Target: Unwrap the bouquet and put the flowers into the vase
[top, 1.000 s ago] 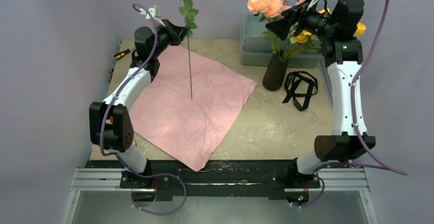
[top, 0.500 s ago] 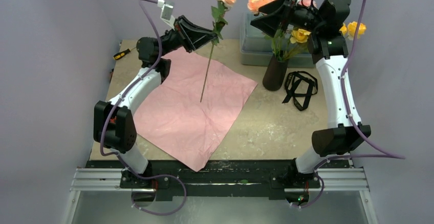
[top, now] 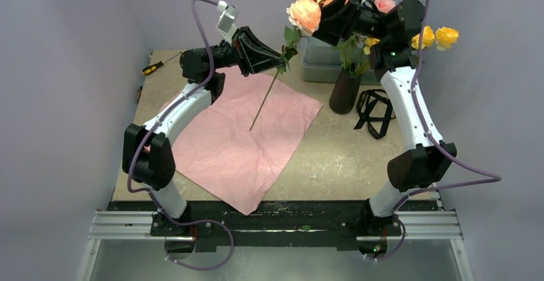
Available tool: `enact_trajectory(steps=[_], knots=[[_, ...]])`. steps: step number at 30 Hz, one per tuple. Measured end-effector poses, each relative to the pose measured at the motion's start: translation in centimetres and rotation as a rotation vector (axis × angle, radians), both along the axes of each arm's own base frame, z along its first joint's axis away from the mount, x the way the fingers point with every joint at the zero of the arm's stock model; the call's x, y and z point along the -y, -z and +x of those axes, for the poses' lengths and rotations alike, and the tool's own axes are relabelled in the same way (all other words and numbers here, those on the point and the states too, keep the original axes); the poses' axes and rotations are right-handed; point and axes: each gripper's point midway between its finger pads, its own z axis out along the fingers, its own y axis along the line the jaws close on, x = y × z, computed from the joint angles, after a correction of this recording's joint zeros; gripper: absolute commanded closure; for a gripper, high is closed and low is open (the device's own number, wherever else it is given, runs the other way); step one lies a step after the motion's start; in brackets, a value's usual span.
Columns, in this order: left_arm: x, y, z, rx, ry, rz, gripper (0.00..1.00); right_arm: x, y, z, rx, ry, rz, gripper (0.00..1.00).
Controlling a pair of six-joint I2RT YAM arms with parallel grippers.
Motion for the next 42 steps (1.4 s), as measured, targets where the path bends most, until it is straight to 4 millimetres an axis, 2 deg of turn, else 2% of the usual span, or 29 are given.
enact_trajectory(steps=[6, 9, 15, 18, 19, 21, 25, 28, 30, 33, 36, 39, 42], knots=[[0.5, 1.0, 0.3, -0.004, 0.026, 0.025, 1.0, -1.4, 0.0, -1.9, 0.003, -0.093, 0.007, 0.37], [0.6, 1.3, 0.2, -0.005, 0.039, 0.037, 1.0, -1.7, 0.3, -2.1, -0.007, -0.107, 0.011, 0.42], [1.1, 1.6, -0.3, -0.005, 0.061, 0.045, 1.0, -2.1, 0.0, -2.8, 0.003, -0.134, 0.014, 0.72], [1.2, 1.9, -0.1, -0.015, 0.063, 0.05, 1.0, -2.2, 0.1, -3.2, 0.003, -0.151, 0.008, 0.96], [1.3, 2.0, 0.0, -0.019, 0.062, 0.051, 1.0, -2.2, 0.1, -3.2, 0.003, -0.154, 0.007, 1.0], [1.3, 2.2, 0.1, -0.03, 0.062, 0.056, 1.0, -2.3, 0.1, -3.3, -0.001, -0.159, 0.007, 1.0], [1.5, 2.4, 0.4, -0.034, 0.056, 0.061, 0.84, -2.3, 0.1, -3.4, 0.0, -0.164, 0.003, 1.0], [1.6, 2.8, 1.3, -0.064, 0.032, 0.073, 0.57, -2.3, 0.4, -3.3, -0.003, -0.163, -0.005, 1.0], [1.5, 3.2, 2.4, -0.107, 0.001, 0.079, 0.44, -2.1, 0.6, -3.0, -0.001, -0.151, -0.01, 1.0], [0.4, 3.7, 4.5, -0.158, -0.066, 0.076, 0.35, -1.5, 1.1, -2.0, -0.012, -0.108, -0.019, 1.0], [-1.3, 3.9, 6.9, -0.203, -0.148, 0.064, 0.21, -0.3, 1.6, -0.9, -0.029, -0.049, -0.031, 1.0], [-3.1, 4.5, 9.0, -0.247, -0.225, 0.051, 0.17, 1.6, 1.8, 0.2, -0.039, 0.034, -0.036, 1.0], [-4.0, 5.6, 10.4, -0.28, -0.278, 0.053, 0.12, 3.8, 1.7, 0.6, -0.045, 0.114, -0.039, 1.0]])
